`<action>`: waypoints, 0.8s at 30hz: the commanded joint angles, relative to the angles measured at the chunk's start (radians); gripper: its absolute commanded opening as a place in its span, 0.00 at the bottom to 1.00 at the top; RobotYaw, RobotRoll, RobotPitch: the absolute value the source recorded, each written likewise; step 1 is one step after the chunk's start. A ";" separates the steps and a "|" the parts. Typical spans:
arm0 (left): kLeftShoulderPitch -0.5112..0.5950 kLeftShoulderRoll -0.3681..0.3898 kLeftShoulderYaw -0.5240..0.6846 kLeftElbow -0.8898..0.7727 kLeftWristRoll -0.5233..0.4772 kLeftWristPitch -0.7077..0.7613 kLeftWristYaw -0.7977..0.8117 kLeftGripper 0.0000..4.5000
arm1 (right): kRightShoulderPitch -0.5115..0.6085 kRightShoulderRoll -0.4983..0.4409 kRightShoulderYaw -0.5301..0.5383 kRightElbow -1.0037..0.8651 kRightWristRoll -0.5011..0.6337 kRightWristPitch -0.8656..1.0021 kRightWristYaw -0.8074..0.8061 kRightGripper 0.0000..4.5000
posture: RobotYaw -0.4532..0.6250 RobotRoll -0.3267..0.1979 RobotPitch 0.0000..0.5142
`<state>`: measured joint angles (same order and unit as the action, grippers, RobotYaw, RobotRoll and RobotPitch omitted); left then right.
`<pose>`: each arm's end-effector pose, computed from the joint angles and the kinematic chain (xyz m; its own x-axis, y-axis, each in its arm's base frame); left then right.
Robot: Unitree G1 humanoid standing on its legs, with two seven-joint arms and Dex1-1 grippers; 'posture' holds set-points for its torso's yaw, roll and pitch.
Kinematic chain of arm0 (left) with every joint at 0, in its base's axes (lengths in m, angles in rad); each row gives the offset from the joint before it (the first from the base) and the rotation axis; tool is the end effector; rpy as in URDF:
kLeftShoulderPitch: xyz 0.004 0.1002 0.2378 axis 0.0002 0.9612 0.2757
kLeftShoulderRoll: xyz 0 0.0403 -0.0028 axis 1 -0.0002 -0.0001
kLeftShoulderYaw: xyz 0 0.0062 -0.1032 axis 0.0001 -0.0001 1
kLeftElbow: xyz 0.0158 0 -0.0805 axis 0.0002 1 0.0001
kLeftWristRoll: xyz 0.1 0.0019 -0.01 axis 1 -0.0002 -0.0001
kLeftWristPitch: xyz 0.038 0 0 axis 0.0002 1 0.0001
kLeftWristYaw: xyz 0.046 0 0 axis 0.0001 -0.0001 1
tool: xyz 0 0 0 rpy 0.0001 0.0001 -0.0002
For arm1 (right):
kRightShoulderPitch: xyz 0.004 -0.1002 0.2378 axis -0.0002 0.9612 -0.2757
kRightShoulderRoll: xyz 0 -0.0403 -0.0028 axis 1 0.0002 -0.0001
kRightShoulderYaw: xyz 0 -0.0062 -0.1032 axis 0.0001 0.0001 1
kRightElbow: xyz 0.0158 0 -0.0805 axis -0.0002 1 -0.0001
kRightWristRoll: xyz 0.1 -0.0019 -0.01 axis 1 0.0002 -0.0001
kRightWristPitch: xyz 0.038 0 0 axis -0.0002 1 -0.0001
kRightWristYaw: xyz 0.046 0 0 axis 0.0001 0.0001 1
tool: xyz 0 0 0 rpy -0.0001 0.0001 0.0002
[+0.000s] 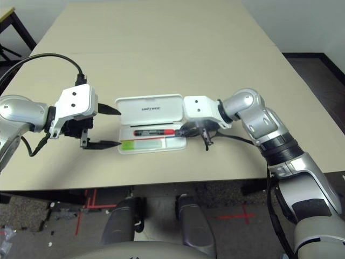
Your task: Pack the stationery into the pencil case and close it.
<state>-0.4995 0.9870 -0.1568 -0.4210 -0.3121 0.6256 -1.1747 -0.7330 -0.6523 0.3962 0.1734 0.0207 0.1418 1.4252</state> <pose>0.2367 0.2152 0.2333 0.3280 -0.7271 -0.6031 0.9264 0.1224 0.3562 0.3072 -0.1768 0.1884 0.0644 0.7340 -0.6761 -0.9348 -0.1928 -0.2984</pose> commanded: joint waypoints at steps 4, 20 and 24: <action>0.010 0.012 0.013 -0.023 -0.002 0.007 0.010 1.00 | 0.000 0.029 0.026 0.021 -0.022 -0.020 -0.001 0.07 | 0.46 0.62 0.27; 0.011 0.013 0.008 -0.003 0.010 -0.007 0.015 1.00 | 0.012 0.005 -0.074 -0.003 0.103 0.045 0.032 1.00 | 0.46 0.62 0.26; 0.025 0.023 0.014 0.000 0.012 -0.009 0.015 1.00 | 0.008 -0.095 -0.166 -0.010 0.197 0.180 0.085 1.00 | 0.46 0.62 0.26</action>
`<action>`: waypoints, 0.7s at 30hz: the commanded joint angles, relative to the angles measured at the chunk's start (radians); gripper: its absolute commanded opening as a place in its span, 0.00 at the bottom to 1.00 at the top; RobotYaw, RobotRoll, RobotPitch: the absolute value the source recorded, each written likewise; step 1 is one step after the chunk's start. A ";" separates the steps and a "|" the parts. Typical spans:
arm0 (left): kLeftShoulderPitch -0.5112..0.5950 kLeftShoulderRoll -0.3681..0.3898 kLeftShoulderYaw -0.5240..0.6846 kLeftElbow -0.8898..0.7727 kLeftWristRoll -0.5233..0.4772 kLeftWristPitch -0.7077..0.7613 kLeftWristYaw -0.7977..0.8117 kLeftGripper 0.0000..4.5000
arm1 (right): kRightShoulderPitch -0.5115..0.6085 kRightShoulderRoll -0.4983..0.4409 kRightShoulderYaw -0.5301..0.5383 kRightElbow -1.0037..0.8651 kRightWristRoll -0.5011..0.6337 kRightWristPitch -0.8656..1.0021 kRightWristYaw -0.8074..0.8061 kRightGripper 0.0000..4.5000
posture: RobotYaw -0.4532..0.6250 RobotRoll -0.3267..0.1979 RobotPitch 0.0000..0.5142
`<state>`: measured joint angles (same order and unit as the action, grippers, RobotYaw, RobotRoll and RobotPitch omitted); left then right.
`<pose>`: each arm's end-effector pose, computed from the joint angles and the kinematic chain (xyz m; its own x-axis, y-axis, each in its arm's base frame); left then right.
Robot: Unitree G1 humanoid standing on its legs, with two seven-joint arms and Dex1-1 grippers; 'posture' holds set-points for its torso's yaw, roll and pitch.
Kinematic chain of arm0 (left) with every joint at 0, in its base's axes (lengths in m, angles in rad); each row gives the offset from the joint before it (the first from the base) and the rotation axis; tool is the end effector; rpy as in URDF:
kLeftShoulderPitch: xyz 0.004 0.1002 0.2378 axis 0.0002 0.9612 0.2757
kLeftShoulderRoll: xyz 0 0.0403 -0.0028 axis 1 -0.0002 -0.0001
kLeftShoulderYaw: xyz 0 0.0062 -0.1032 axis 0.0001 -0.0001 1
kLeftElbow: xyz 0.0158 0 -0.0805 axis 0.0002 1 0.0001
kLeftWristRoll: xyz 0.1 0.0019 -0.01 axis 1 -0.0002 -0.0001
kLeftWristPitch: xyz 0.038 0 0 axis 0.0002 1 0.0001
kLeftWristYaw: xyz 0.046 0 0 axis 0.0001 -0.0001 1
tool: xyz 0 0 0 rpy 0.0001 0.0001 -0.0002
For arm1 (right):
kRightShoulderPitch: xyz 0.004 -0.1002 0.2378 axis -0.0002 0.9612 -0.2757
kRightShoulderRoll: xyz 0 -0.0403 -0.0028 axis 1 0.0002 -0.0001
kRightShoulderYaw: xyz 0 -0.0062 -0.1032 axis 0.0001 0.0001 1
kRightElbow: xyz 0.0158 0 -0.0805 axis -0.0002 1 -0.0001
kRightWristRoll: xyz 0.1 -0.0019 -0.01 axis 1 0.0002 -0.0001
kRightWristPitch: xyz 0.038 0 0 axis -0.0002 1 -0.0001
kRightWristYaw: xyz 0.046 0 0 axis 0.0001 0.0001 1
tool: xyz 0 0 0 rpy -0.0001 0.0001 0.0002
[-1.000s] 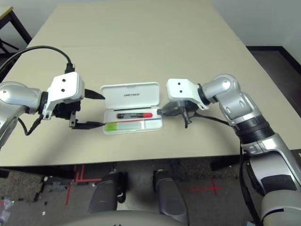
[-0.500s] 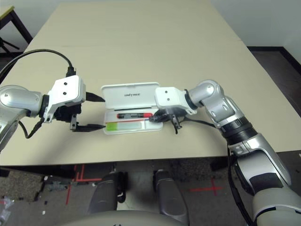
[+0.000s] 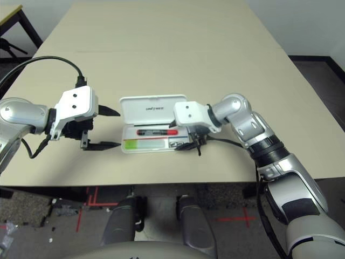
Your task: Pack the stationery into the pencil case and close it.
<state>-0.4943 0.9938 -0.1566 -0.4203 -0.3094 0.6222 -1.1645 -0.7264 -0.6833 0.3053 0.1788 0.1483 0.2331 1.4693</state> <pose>0.2363 0.2163 0.2330 0.3401 -0.7199 -0.6050 0.9226 0.1310 0.3629 0.3079 -0.1990 0.1973 0.0543 0.8104 -0.5834 -0.9689 -0.0984 -0.2270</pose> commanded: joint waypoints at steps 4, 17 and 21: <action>0.031 0.021 0.015 0.001 0.009 -0.010 0.008 1.00 | 0.028 -0.180 -0.194 -0.010 0.179 0.243 0.074 1.00 | 0.45 0.62 0.26; 0.019 0.017 -0.009 0.060 0.037 -0.049 -0.013 1.00 | 0.202 -0.312 -0.356 -0.142 0.328 0.436 0.011 1.00 | 0.41 0.62 0.24; 0.007 0.056 -0.040 0.093 0.094 -0.014 -0.012 0.91 | 0.211 -0.303 -0.352 -0.157 0.337 0.438 -0.015 1.00 | 0.41 0.62 0.24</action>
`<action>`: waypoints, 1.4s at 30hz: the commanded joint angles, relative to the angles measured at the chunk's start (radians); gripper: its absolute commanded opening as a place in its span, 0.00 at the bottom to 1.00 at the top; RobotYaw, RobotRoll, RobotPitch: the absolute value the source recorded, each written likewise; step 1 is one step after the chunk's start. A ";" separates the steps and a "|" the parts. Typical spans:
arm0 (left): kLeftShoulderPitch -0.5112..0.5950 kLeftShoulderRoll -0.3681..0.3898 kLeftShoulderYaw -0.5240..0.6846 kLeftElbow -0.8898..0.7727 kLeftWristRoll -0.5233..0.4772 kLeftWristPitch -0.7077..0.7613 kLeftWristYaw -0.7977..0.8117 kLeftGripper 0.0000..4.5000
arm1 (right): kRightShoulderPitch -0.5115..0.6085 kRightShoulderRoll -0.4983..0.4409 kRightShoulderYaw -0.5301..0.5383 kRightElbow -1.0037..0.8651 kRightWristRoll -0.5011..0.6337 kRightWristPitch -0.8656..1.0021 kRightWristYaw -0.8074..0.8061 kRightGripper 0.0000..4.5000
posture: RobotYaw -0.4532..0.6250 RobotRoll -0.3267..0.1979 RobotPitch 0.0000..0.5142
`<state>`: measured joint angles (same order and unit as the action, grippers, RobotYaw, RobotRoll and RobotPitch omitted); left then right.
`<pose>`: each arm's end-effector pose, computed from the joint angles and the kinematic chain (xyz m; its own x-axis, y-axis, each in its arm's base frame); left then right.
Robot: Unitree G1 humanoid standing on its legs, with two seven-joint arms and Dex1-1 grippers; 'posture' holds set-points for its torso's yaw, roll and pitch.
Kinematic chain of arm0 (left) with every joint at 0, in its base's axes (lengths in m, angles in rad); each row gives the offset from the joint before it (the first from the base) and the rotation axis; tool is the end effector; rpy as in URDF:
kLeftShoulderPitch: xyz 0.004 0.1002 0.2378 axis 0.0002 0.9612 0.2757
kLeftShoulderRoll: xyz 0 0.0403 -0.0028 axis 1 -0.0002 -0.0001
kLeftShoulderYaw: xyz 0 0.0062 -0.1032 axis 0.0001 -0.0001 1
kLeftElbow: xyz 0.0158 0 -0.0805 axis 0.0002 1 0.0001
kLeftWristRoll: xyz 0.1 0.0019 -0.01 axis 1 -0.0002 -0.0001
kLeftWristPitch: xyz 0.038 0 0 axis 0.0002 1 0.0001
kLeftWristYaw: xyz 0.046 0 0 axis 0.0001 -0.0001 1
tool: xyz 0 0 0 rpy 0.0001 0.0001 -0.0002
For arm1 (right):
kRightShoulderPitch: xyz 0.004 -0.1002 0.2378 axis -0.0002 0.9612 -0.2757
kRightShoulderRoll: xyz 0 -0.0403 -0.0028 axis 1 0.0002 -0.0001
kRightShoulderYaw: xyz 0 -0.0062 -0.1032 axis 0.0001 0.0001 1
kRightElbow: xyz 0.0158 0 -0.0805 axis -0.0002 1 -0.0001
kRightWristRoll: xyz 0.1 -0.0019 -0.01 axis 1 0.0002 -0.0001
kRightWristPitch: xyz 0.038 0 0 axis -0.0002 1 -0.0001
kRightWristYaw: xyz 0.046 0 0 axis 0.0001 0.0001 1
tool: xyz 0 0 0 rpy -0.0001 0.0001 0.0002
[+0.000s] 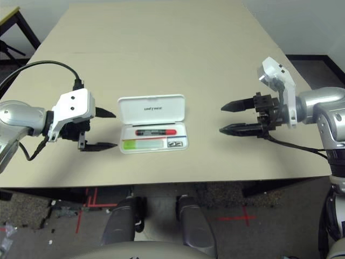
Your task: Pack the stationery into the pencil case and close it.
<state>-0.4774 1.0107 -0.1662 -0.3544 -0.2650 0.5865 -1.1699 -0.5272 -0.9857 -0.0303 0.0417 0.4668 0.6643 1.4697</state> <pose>0.2412 0.2269 0.2267 0.3699 -0.6763 -0.6370 0.9192 0.1668 0.3567 0.2603 -0.2966 0.2263 0.2560 0.8564 -0.4483 -0.9521 0.3036 0.0362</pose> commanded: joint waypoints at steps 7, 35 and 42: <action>-0.007 0.057 -0.067 0.172 0.183 -0.094 0.016 0.32 | 0.006 0.012 0.005 -0.017 0.018 0.002 -0.035 1.00 | 0.41 0.62 0.23; -0.232 -0.418 -0.016 0.778 0.229 -0.449 0.190 0.01 | 0.018 0.055 0.038 -0.047 0.010 -0.010 -0.065 1.00 | 0.39 0.62 0.22; -0.195 -0.442 -0.015 0.675 0.161 -0.424 0.104 0.01 | 0.020 0.057 0.041 -0.052 0.011 -0.008 -0.069 1.00 | 0.39 0.62 0.22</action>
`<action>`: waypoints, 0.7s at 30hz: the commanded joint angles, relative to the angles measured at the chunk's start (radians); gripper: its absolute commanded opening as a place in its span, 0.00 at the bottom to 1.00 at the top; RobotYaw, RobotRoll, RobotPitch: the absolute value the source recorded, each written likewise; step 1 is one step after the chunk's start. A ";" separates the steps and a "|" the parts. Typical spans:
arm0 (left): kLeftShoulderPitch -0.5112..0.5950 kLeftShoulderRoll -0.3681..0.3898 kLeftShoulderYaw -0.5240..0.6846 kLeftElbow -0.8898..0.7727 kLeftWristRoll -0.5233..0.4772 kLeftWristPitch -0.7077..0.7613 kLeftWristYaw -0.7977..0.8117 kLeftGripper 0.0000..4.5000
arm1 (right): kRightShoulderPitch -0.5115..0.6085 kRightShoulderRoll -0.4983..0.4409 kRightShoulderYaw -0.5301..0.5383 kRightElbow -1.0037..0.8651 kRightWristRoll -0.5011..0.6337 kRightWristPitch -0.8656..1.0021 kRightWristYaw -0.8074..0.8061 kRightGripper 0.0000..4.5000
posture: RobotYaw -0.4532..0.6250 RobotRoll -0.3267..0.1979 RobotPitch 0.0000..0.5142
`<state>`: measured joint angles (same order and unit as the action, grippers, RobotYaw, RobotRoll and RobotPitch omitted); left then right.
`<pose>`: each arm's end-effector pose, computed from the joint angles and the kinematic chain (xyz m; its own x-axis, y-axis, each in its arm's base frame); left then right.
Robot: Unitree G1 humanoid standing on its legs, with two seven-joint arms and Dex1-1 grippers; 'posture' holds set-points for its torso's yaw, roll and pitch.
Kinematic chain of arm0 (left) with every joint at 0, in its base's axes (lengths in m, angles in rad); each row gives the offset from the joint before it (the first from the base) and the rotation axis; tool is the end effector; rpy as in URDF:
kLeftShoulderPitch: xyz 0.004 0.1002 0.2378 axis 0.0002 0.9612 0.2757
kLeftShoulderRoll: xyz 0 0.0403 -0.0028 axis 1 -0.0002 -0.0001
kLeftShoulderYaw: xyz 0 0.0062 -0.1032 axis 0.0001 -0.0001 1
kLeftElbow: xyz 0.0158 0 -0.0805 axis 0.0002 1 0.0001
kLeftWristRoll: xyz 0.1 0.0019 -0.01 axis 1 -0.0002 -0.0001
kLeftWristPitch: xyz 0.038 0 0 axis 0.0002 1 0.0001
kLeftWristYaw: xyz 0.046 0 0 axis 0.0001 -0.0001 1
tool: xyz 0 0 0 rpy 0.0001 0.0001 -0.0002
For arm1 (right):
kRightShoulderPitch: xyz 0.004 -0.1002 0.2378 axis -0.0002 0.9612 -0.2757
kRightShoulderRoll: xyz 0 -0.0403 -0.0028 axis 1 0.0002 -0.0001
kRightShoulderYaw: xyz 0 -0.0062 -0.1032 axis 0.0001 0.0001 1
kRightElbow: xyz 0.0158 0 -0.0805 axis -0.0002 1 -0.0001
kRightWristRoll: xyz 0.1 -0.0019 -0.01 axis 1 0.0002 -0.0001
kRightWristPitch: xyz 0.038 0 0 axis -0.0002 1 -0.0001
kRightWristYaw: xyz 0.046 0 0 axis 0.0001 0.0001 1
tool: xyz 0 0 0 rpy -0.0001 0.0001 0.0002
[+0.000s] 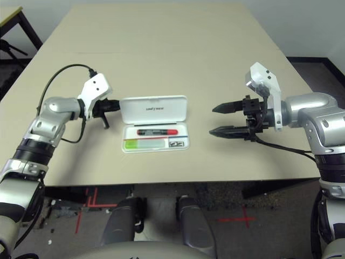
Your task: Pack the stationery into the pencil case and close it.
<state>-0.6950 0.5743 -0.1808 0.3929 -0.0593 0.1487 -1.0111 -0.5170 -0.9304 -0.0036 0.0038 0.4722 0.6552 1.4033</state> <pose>0.3179 0.2174 0.1661 0.5515 -0.7371 -0.3905 0.8254 0.4146 0.3831 0.2636 -0.2812 0.2151 0.2550 0.8672 -0.4276 -0.9559 0.2926 0.0235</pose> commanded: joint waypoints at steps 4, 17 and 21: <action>0.070 0.003 -0.009 -0.188 -0.093 0.049 -0.128 0.01 | 0.009 0.008 0.021 -0.015 0.005 -0.001 -0.006 1.00 | 0.39 0.62 0.22; 0.164 0.028 -0.162 -0.237 0.050 0.027 -0.139 0.01 | 0.013 0.023 0.046 -0.022 0.001 -0.007 -0.015 1.00 | 0.39 0.62 0.23; 0.156 0.027 -0.174 -0.198 0.075 -0.001 -0.133 0.01 | 0.020 0.022 0.046 -0.030 0.002 -0.005 -0.015 1.00 | 0.38 0.62 0.23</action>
<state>-0.5508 0.5916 -0.3206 0.1499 -0.0314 0.1437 -1.1467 -0.5065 -0.9087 0.0305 -0.0079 0.4719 0.6544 1.3907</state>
